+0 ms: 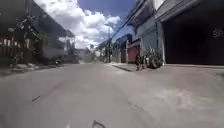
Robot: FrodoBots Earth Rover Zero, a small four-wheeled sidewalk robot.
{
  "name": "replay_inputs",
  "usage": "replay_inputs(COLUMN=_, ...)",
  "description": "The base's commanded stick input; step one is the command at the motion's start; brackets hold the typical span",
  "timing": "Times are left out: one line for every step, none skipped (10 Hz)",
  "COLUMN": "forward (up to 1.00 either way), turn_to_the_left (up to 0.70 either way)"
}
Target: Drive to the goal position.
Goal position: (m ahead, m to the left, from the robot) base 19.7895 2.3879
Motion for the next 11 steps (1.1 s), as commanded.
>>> replay_inputs(forward=1.00, turn_to_the_left=0.00)
replay_inputs(forward=1.00, turn_to_the_left=0.00)
replay_inputs(forward=1.00, turn_to_the_left=0.00)
replay_inputs(forward=1.00, turn_to_the_left=0.00)
replay_inputs(forward=1.00, turn_to_the_left=0.00)
replay_inputs(forward=1.00, turn_to_the_left=0.00)
replay_inputs(forward=1.00, turn_to_the_left=0.00)
replay_inputs(forward=1.00, turn_to_the_left=0.00)
replay_inputs(forward=1.00, turn_to_the_left=0.00)
replay_inputs(forward=1.00, turn_to_the_left=0.00)
replay_inputs(forward=1.00, turn_to_the_left=0.00)
